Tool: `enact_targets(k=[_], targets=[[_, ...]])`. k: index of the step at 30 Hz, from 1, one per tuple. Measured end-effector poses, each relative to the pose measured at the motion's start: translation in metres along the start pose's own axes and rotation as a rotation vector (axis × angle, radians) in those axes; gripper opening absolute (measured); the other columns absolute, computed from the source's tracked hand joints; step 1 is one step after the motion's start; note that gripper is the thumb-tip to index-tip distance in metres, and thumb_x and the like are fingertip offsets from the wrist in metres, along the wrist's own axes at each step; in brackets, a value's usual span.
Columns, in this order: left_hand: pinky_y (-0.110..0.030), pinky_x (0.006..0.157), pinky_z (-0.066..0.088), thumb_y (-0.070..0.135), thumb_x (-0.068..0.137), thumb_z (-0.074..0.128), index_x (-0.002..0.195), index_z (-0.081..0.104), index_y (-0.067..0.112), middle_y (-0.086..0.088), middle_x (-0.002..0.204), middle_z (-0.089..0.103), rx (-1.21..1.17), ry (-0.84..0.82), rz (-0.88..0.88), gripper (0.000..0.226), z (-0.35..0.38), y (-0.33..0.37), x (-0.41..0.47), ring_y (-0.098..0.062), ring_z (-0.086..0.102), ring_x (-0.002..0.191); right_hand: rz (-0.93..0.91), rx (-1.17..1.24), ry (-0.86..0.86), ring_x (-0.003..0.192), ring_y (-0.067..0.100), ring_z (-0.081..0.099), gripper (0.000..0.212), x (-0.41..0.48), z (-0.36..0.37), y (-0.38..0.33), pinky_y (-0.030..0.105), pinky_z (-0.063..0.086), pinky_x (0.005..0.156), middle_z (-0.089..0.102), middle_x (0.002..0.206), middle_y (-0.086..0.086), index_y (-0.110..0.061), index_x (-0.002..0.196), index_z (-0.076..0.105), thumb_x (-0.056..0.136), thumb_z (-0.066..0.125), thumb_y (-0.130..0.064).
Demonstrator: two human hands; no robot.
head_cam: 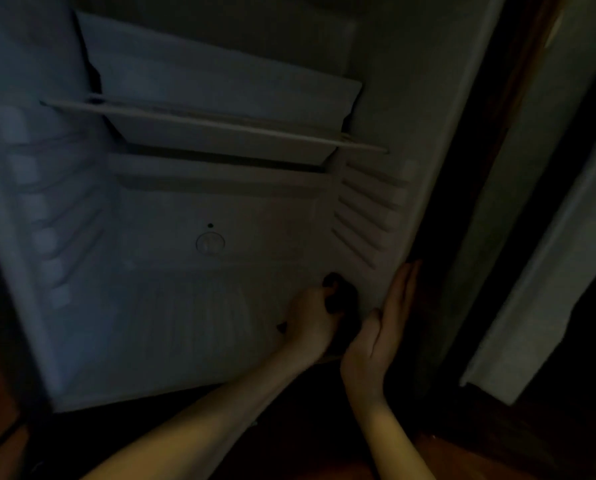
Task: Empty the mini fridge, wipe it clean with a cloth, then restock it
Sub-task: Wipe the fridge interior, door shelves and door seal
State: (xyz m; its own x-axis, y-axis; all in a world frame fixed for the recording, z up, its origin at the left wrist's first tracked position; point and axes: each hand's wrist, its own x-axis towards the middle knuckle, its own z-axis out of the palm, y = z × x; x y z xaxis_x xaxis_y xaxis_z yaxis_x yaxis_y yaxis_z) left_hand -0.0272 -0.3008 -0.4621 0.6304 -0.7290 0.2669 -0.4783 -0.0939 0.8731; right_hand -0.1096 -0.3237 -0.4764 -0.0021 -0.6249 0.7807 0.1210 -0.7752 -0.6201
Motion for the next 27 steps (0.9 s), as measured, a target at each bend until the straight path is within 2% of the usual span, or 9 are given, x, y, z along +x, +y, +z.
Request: enact_targets(k=[2,5,8,11,16,18,20,24,27], targets=[[-0.009,0.047,0.034,0.026,0.086,0.069,0.073,0.072,0.02,0.012,0.064,0.062,0.006,-0.083,0.016,0.014,-0.005,0.001,-0.016,0.005,0.053,0.059,-0.043,-0.062,-0.039,0.148,0.01,0.012,0.06,-0.004,-0.004,0.0,0.021,0.007,0.119,0.01,0.16,-0.003,-0.016,0.151,0.014,0.092,0.022,-0.013],[-0.019,0.052,0.047,0.03,0.077,0.076,0.078,0.077,0.023,0.01,0.064,0.069,-0.071,-0.108,-0.029,0.008,-0.017,0.01,-0.03,0.006,0.06,0.06,0.015,-0.055,-0.138,0.147,0.005,0.012,0.055,-0.014,-0.017,0.001,0.017,0.008,0.118,0.009,0.16,-0.008,-0.017,0.151,0.012,0.097,0.022,-0.022],[-0.033,0.074,0.055,0.019,0.076,0.077,0.092,0.077,0.022,0.007,0.079,0.071,-0.152,0.118,-0.078,0.016,-0.027,0.021,-0.024,-0.008,0.068,0.078,0.051,-0.114,-0.143,0.146,-0.001,0.011,0.055,-0.021,-0.027,0.003,0.012,0.008,0.116,0.009,0.159,-0.011,-0.022,0.15,0.011,0.097,0.023,-0.021],[-0.037,0.08,0.053,0.012,0.081,0.072,0.105,0.074,0.016,-0.002,0.094,0.072,-0.237,0.276,-0.032,0.025,-0.037,0.033,-0.003,-0.021,0.068,0.091,0.076,-0.134,-0.152,0.144,-0.006,0.009,0.056,-0.021,-0.024,0.002,0.01,0.007,0.115,0.007,0.157,-0.016,-0.022,0.15,0.01,0.095,0.023,-0.022],[-0.026,0.1,0.036,0.007,0.087,0.06,0.125,0.064,0.015,-0.009,0.134,0.056,0.173,0.289,0.262,0.04,-0.027,0.049,0.031,-0.025,0.052,0.122,0.032,-0.165,-0.134,0.146,-0.004,0.006,0.06,-0.02,-0.019,0.005,0.009,0.008,0.114,0.005,0.159,-0.011,-0.014,0.152,0.012,0.093,0.024,-0.019],[-0.031,0.096,0.046,0.009,0.089,0.056,0.119,0.068,0.015,-0.007,0.124,0.064,0.213,0.325,0.327,0.032,-0.024,0.047,0.045,-0.025,0.059,0.114,0.01,-0.152,-0.125,0.147,0.003,0.008,0.063,-0.02,-0.018,0.009,0.013,0.01,0.116,0.006,0.161,-0.007,-0.01,0.153,0.014,0.091,0.026,-0.016],[-0.033,0.082,0.051,0.013,0.093,0.051,0.104,0.071,0.011,-0.009,0.109,0.07,0.245,0.343,0.296,0.023,-0.026,0.043,0.06,-0.027,0.065,0.101,-0.004,-0.142,-0.109,0.147,0.001,0.007,0.063,-0.019,-0.015,0.009,0.011,0.01,0.115,0.008,0.161,0.0,-0.008,0.152,0.015,0.091,0.027,-0.016],[-0.022,0.068,0.033,0.011,0.099,0.043,0.1,0.068,0.005,-0.015,0.103,0.069,0.341,0.391,0.258,0.027,-0.017,0.043,0.059,-0.03,0.064,0.095,0.01,-0.122,-0.074,0.144,-0.007,0.005,0.065,-0.018,-0.011,0.004,0.005,0.008,0.111,0.011,0.158,0.005,-0.008,0.15,0.018,0.086,0.027,-0.014],[-0.024,0.068,0.036,0.006,0.096,0.046,0.097,0.069,0.008,-0.008,0.096,0.07,0.278,0.363,0.357,0.022,-0.009,0.048,0.025,-0.02,0.063,0.084,0.026,-0.094,-0.07,0.145,-0.006,0.004,0.065,-0.018,-0.009,0.001,0.005,0.008,0.111,0.01,0.159,0.005,-0.004,0.151,0.018,0.087,0.027,-0.017]])
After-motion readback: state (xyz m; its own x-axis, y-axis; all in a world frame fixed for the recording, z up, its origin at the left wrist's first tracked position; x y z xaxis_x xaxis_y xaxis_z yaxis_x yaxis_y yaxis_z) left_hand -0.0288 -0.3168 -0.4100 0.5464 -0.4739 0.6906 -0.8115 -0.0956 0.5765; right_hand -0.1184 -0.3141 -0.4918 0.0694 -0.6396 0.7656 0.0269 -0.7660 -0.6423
